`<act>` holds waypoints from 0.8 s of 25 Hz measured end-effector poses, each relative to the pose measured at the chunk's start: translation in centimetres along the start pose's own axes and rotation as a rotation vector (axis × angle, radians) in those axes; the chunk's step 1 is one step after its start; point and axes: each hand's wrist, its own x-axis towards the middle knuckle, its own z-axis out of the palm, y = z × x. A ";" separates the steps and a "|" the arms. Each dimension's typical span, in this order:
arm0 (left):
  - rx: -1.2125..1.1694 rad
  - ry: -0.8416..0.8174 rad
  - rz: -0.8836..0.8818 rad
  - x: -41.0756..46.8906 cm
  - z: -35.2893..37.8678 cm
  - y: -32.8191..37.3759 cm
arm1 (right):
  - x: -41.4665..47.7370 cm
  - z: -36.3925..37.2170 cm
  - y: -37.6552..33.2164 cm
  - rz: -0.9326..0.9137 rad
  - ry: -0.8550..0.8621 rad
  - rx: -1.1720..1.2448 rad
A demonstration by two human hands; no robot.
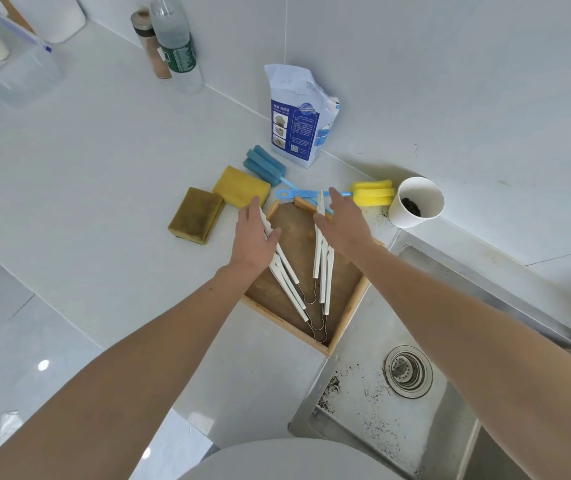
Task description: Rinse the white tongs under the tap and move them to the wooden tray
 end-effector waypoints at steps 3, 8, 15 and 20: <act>0.044 0.053 0.037 0.2 0.6 -0.3 | 0.4 0.4 -0.1 -0.050 -0.019 -0.070; 0.091 0.040 0.060 0.0 1.9 -1.1 | -0.5 1.7 -0.1 -0.128 -0.012 -0.159; 0.100 0.025 0.100 -0.8 2.2 -1.8 | -1.8 1.7 0.6 -0.151 0.007 -0.250; 0.047 0.011 0.106 -2.5 1.3 -1.3 | -4.1 0.4 0.5 -0.119 -0.016 -0.137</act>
